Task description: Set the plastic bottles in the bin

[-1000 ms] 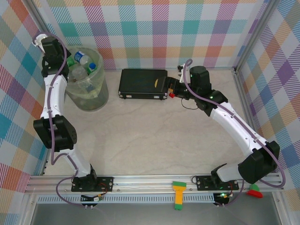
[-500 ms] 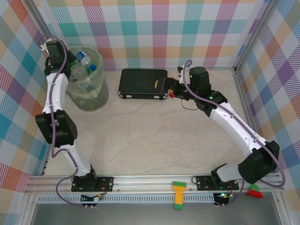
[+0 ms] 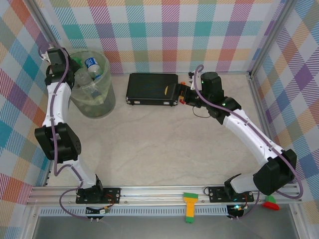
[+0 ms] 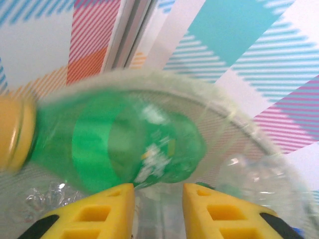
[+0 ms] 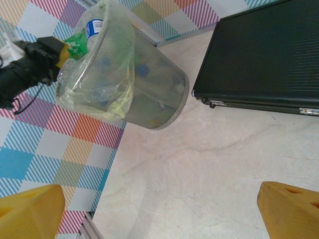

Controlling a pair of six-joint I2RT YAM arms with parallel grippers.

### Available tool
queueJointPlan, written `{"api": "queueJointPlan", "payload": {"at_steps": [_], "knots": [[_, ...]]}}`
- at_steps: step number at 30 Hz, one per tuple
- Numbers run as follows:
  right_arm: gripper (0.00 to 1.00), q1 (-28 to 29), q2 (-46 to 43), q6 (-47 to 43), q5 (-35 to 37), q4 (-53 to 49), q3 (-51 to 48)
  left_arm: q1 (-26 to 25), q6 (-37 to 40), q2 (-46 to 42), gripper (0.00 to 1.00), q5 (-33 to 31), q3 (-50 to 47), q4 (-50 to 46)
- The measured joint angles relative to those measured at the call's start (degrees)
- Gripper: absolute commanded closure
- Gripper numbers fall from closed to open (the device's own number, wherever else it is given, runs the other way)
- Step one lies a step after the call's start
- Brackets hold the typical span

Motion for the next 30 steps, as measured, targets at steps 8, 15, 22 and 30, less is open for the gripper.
{"api": "queueJointPlan", "payload": {"at_steps": [8, 15, 22, 30], "knots": [[0.01, 0.0, 0.0, 0.0, -0.2, 0.0, 0.0, 0.1, 0.2, -3.5, 0.59, -0.6, 5.6, 0.1], [0.01, 0.0, 0.0, 0.2, -0.2, 0.0, 0.0, 0.4, 0.1, -2.0, 0.54, -1.4, 7.5, 0.3], [0.01, 0.0, 0.0, 0.2, -0.1, 0.0, 0.0, 1.2, -0.9, 0.1, 0.42, -1.0, 6.6, 0.0], [0.01, 0.0, 0.0, -0.3, 0.5, 0.0, 0.0, 1.1, -1.1, -4.7, 0.0, 2.3, -1.0, 0.1]]}}
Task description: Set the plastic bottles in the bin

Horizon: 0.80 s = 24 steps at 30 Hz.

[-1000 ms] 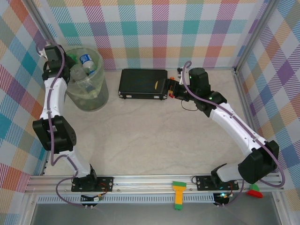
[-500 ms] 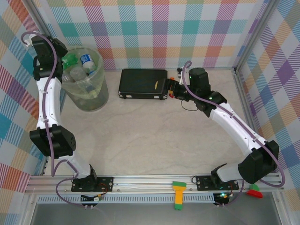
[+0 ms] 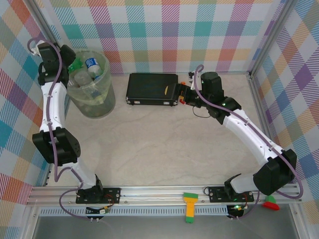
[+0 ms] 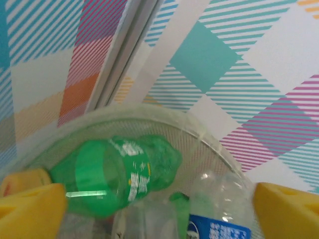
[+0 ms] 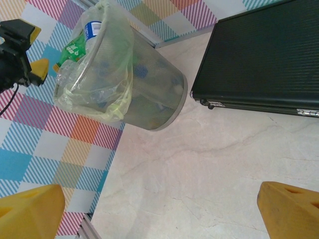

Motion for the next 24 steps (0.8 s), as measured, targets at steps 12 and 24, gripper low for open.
{"api": "queueJointPlan", "payload": {"at_steps": [12, 24], "knots": [[0.01, 0.0, 0.0, -2.2, 3.2, -1.9, 0.2, -10.4, 3.0, -25.9, 0.0, 2.0, -22.1, 0.0], [0.01, 0.0, -4.0, -9.9, 14.8, -3.1, -5.6, -26.2, 5.0, -41.6, 0.0, -8.0, -44.9, -3.3]]}}
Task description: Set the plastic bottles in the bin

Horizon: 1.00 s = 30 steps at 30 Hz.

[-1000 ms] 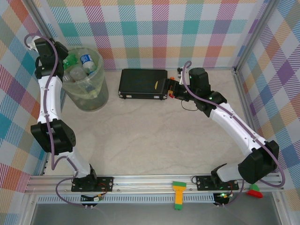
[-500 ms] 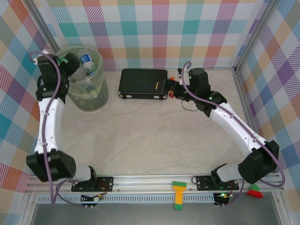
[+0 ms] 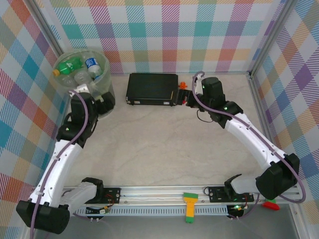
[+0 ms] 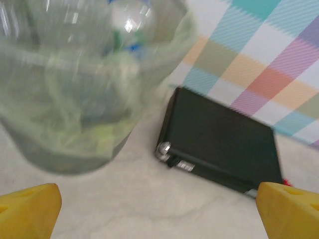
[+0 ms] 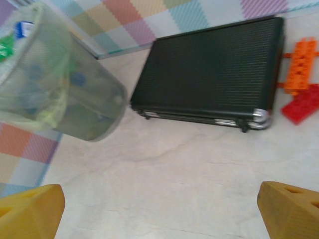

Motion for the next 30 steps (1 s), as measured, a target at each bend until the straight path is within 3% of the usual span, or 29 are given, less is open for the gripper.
{"api": "queueJointPlan", "payload": {"at_steps": [6, 10, 18, 23, 30], "knots": [[0.01, 0.0, -4.3, -7.2, 10.6, 3.0, -10.0, -2.5, -1.8, -2.1, 0.0, -7.9, -15.0, 2.8], [0.01, -0.2, -6.0, -11.5, 17.6, 6.0, -17.4, -2.6, -1.0, -0.9, 0.0, -14.0, -19.2, 6.3], [0.01, -2.8, -8.0, -21.0, 29.7, 17.1, -33.5, -1.5, 8.0, 15.6, 0.0, -22.7, -20.0, 23.0], [0.01, -8.3, -5.6, -24.2, 33.2, 26.6, -38.8, 0.8, 14.3, 23.4, 0.0, -21.7, -24.7, 38.1], [0.01, -16.0, 3.7, -28.9, 30.9, 43.4, -44.5, 3.0, 19.4, 29.2, 0.01, -13.1, -29.0, 54.7]]}}
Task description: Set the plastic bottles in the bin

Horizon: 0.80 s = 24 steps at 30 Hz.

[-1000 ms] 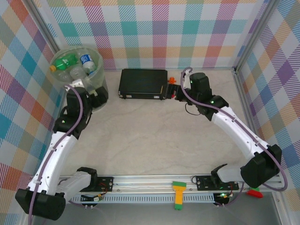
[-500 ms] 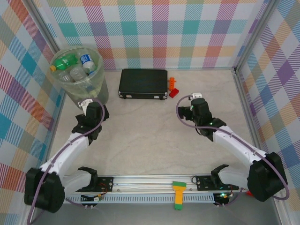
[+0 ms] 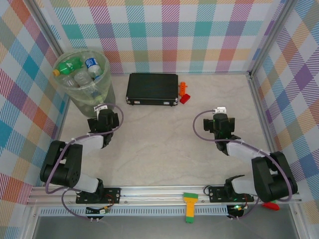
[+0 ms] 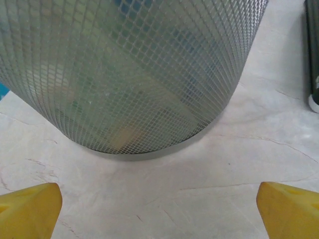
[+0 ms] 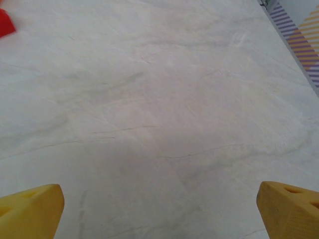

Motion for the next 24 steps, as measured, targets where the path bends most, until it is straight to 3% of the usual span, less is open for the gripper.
{"api": "queueJointPlan", "payload": {"at_steps": [6, 14, 24], "knots": [[0.01, -5.1, 3.1, -0.8, -9.6, 9.1, -0.1, 0.8, 2.1, 5.1, 0.01, 6.1, -5.7, 12.8], [0.01, -9.9, 8.6, 0.1, -20.6, 19.2, -1.7, 3.4, 2.7, 6.2, 0.01, 13.2, -5.8, 16.3], [0.01, -10.5, 9.2, 0.9, -24.7, 20.8, -1.8, 3.4, 2.7, 6.2, 0.0, 15.0, -5.8, 16.5]]}}
